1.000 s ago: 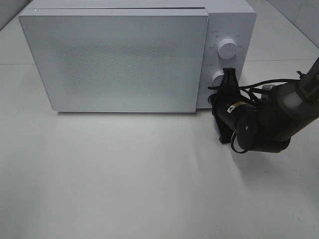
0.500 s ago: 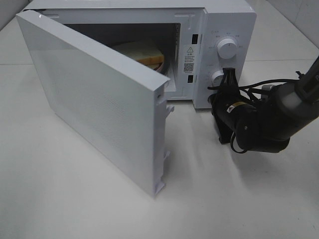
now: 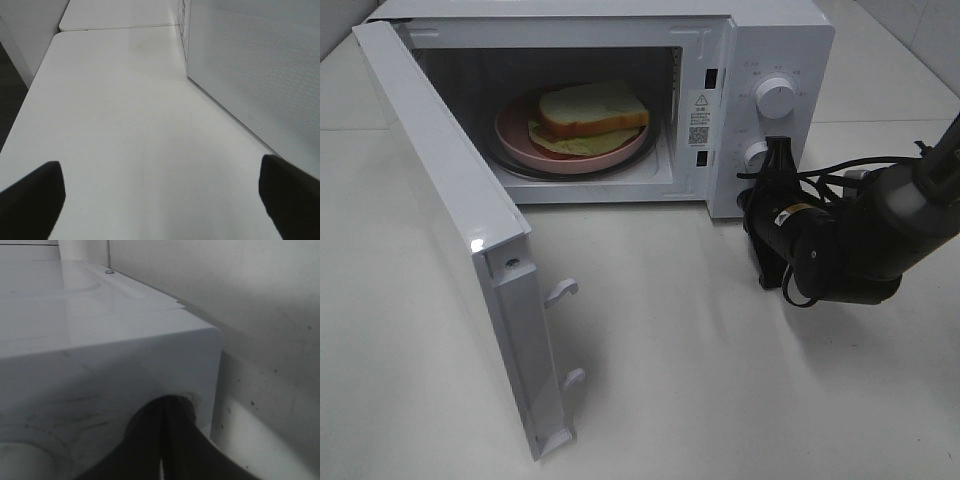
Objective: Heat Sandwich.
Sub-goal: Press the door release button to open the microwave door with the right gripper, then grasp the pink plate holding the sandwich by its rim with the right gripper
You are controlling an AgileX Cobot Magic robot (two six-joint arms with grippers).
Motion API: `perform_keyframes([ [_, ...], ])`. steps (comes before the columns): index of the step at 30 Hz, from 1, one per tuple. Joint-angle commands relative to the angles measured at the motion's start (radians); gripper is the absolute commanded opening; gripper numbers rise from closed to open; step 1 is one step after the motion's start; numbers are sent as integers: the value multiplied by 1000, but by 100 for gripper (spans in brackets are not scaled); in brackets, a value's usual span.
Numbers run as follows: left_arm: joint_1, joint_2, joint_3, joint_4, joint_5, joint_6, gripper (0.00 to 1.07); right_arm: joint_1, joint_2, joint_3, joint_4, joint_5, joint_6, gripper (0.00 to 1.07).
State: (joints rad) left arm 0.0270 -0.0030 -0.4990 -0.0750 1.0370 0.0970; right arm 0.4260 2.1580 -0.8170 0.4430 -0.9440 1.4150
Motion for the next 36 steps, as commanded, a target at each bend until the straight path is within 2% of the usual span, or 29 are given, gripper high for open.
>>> perform_keyframes([
  [1,0,-28,5,-6,-8,-5,103,-29,-16,-54,-24,-100,2,0],
  [19,0,-28,5,-6,-8,-5,103,-28,-115,64,-103,50,23,0],
  [36,0,-28,5,-6,-8,-5,103,-27,-281,245,-182,131,23,1],
])
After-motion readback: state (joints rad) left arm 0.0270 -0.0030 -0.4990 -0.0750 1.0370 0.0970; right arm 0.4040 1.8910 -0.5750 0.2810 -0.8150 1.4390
